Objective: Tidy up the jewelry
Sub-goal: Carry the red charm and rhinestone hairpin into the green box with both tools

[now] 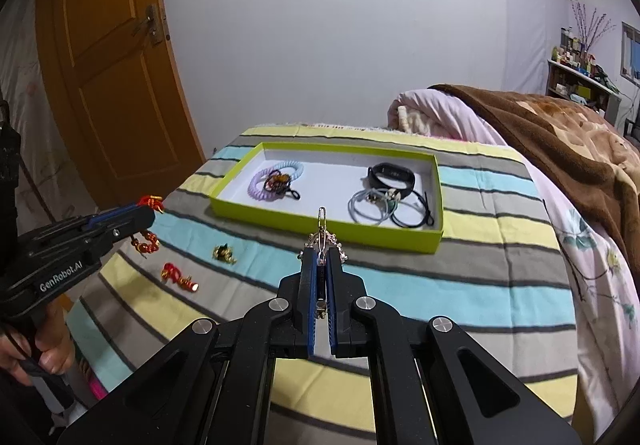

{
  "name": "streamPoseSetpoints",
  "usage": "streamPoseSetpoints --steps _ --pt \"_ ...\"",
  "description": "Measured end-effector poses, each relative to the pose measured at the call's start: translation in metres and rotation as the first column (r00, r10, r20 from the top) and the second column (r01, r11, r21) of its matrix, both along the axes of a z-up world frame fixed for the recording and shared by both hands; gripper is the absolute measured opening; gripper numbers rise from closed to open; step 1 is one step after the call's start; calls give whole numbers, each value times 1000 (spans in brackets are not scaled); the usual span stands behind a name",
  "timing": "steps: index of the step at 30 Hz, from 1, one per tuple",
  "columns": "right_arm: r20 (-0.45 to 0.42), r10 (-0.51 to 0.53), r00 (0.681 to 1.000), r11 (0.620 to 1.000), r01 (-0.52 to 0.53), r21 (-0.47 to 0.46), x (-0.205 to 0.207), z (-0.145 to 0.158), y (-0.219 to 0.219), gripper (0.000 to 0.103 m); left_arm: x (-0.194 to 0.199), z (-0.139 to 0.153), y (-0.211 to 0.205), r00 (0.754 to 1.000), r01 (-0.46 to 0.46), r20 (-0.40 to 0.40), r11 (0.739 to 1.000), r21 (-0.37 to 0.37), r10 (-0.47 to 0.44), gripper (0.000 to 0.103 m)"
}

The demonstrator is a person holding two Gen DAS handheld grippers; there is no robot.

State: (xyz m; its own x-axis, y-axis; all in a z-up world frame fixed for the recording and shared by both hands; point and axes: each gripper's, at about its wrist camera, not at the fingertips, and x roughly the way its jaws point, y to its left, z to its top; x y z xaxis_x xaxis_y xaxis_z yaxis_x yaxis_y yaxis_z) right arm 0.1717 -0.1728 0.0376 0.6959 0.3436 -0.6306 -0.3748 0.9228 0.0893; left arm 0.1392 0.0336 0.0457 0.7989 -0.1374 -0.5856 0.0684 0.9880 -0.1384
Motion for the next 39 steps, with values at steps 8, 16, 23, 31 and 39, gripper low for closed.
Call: streamPoseSetpoints --steps 8,16,23,31,39 --pt "11 5 1000 1000 -5 -6 26 4 1 4 30 3 -7 1000 22 -1 1000 15 -22 13" --pt "13 9 1000 1000 -8 -14 55 2 5 4 68 -3 -10 1000 22 -14 999 38 -21 13" --pt "-13 0 1000 1000 0 -23 92 -13 4 4 102 -17 -18 999 38 -36 998 46 -36 13" --pt "-81 -23 996 999 20 -33 130 -40 -3 4 132 -39 -33 995 64 -82 996 57 -59 13" --pt "-150 -44 988 998 37 -53 148 -64 -7 4 143 -55 -46 986 113 -127 992 53 -105 13"
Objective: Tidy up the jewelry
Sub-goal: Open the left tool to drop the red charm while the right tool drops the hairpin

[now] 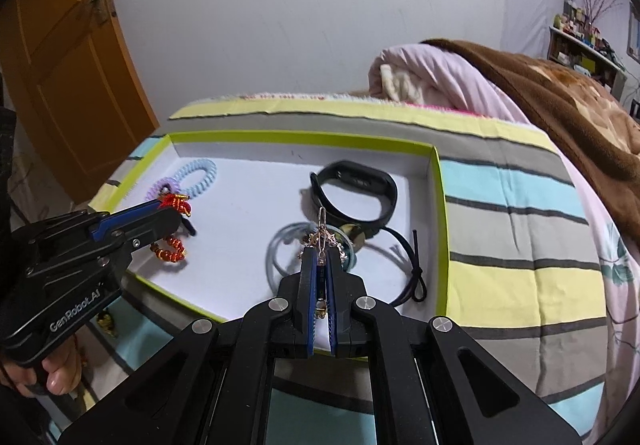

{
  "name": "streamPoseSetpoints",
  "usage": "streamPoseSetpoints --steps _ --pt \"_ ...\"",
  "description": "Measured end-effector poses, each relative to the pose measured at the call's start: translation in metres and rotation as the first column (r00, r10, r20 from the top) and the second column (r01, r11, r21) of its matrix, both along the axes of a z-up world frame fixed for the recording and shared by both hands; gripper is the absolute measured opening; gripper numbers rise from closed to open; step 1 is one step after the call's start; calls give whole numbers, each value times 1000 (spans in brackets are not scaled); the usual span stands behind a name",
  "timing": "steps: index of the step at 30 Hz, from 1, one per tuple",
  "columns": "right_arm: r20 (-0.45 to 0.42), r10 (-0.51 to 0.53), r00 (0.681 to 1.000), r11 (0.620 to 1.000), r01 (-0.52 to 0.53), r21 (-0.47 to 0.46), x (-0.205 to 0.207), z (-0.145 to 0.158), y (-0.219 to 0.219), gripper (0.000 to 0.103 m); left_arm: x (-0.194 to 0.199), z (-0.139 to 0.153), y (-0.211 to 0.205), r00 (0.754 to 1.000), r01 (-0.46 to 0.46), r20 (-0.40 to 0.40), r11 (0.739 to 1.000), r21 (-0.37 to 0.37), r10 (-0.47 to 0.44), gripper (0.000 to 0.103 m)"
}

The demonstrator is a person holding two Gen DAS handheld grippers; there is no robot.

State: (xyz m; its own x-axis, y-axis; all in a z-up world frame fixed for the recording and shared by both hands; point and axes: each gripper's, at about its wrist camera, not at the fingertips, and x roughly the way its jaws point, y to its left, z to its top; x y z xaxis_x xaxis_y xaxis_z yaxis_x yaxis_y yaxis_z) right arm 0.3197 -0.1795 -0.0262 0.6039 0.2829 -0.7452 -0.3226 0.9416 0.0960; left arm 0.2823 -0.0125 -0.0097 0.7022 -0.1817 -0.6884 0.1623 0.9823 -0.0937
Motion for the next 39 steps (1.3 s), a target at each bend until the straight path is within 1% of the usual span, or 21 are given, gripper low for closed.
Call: streamPoseSetpoints --steps 6,8,10,12,14,19,25,34,36,37,38,39 --pt "-20 -5 1000 1000 5 20 2 -3 -5 5 5 -7 -1 999 7 -31 1000 -3 -7 14" --pt "-19 -3 1000 1000 3 26 2 -3 -5 11 5 -8 0 999 8 -38 1000 -8 -8 14" --pt "-19 -1 1000 1000 1 31 1 -3 -4 12 4 -8 1 999 8 -43 1000 -15 -8 14" --pt "-16 -3 1000 1000 3 30 -1 -3 -4 12 3 -6 2 999 6 -41 1000 -14 -7 17" --pt "-14 -6 1000 999 6 34 -2 -2 -4 12 1 -4 2 999 6 -34 1000 -18 -7 26" --pt "1 -10 1000 999 10 49 -10 6 -7 13 -5 1 4 1000 4 -24 1000 -24 -5 27" --pt "34 -9 999 997 6 71 -25 20 -10 13 -24 14 8 1000 10 8 1000 -27 -9 27" --pt "91 13 996 993 -23 117 -69 45 -13 15 -75 38 22 998 5 70 1000 -20 -4 27" --pt "98 16 995 991 -29 129 -79 48 -15 26 -87 41 26 997 -1 81 1000 -20 2 27" --pt "103 19 995 990 -33 138 -85 50 -16 38 -93 43 27 996 -3 87 1000 -20 4 27" --pt "107 23 994 989 -38 146 -92 52 -17 43 -100 45 29 996 -5 93 1000 -18 7 27" --pt "112 26 993 988 -43 150 -98 54 -17 43 -106 46 31 995 -10 97 1000 -14 12 27"
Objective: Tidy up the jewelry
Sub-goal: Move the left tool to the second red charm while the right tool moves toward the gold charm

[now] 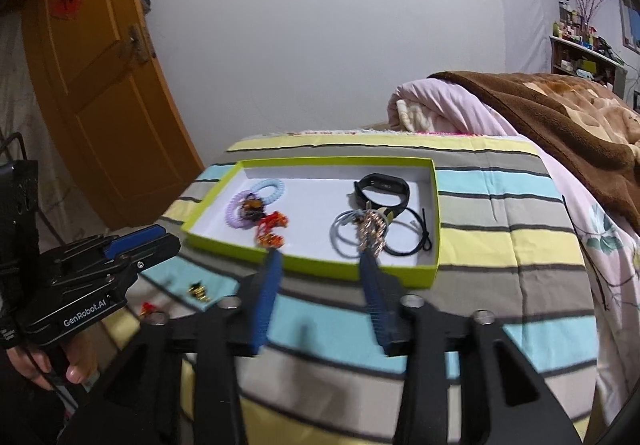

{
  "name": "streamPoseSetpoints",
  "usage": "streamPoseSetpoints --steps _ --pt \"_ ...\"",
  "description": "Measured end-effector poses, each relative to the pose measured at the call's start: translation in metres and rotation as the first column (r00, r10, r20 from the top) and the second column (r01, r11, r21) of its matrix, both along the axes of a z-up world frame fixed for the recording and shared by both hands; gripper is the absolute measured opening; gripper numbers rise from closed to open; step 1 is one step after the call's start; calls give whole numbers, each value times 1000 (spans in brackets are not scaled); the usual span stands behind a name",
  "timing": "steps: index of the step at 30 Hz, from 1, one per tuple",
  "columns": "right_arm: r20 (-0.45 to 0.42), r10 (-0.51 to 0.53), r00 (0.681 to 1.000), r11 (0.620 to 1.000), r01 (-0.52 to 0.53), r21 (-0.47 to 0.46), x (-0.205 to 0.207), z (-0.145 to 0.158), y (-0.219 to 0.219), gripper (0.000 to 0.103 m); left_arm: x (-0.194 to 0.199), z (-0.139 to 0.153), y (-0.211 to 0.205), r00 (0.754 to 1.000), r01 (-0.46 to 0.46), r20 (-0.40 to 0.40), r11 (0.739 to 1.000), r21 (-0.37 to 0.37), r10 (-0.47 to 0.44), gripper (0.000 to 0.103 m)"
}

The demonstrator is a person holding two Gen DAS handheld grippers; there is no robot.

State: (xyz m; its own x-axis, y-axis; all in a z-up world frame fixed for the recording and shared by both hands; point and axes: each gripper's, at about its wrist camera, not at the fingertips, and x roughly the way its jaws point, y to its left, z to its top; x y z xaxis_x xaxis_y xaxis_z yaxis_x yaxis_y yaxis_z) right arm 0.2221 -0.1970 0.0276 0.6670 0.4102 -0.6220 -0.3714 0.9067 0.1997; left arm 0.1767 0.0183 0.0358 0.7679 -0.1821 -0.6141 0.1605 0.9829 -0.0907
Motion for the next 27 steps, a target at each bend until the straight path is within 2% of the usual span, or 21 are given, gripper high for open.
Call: streamPoseSetpoints --steps 6,15,27 --pt "23 30 999 1000 -30 1 -35 9 -2 43 -33 3 15 999 -38 21 999 -11 38 27" --pt "30 72 997 997 -72 -3 -80 7 4 43 -71 -7 28 997 -81 6 996 -27 81 27" --pt "24 119 993 993 -119 -18 -93 2 20 43 -88 -20 40 994 -110 -17 993 -41 109 27"
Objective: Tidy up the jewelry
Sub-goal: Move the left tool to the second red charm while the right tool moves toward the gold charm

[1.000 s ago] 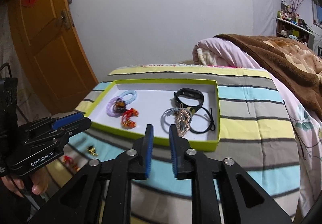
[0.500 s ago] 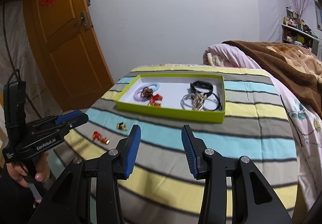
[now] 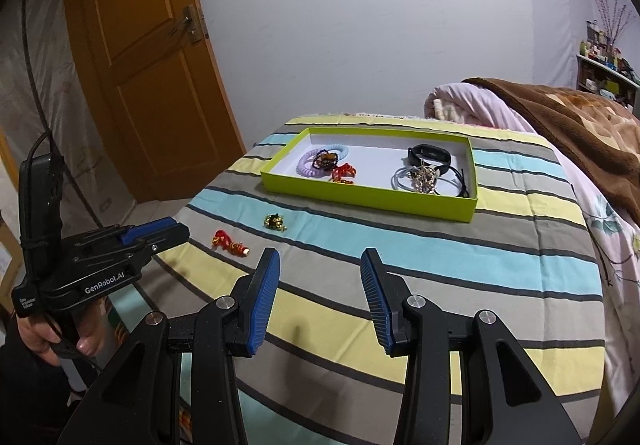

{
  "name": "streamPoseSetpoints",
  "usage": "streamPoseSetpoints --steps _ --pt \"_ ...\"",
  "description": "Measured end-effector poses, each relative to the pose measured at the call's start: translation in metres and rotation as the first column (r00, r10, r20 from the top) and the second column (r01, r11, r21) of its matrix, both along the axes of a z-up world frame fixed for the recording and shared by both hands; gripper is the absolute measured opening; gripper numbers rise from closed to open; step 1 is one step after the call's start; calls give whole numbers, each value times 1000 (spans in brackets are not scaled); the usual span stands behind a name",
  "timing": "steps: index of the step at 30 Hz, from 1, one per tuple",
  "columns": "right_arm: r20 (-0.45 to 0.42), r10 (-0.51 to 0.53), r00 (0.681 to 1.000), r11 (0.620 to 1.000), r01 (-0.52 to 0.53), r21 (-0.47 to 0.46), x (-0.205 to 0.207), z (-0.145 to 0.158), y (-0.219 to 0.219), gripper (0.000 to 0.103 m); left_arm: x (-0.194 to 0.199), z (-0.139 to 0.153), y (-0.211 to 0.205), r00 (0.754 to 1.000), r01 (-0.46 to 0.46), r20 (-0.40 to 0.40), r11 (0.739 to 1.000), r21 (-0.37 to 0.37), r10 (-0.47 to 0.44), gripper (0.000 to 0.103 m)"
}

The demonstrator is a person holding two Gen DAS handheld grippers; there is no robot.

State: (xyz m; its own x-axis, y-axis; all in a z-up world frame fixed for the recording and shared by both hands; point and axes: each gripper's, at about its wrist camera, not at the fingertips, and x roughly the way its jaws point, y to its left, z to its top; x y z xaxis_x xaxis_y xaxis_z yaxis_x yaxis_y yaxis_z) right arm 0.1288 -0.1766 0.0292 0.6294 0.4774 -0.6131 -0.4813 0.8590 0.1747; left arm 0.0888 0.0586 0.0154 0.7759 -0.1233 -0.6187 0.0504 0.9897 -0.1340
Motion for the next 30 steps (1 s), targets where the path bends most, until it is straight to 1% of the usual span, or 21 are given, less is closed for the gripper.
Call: streamPoseSetpoints --steps 3,5,10,15,23,24,26,30 --pt "-3 1 1000 1000 -1 1 2 -1 2 43 2 -3 3 1000 -7 -7 1000 -10 7 31" --pt "-6 2 1000 1000 -2 -2 4 -2 4 43 4 -7 4 1000 -12 -16 1000 -18 11 36" --pt "-17 5 1000 1000 -5 -4 10 -6 8 43 11 -19 4 999 -13 -52 999 -43 11 36" --pt "-27 13 1000 1000 -13 -8 16 -10 13 43 21 -35 4 994 -21 -105 996 -86 11 36" --pt "-40 25 999 1000 -26 -11 29 -17 22 43 38 -54 12 981 -98 -180 984 -148 71 36" --pt "-42 26 999 1000 -26 -11 31 -18 22 43 40 -55 11 981 -99 -183 984 -151 71 37" --pt "-47 28 999 1000 -28 -11 34 -20 23 43 44 -55 7 981 -98 -180 984 -152 70 43" --pt "-51 32 998 999 -33 -13 38 -22 26 43 54 -56 1 980 -104 -185 984 -143 77 45"
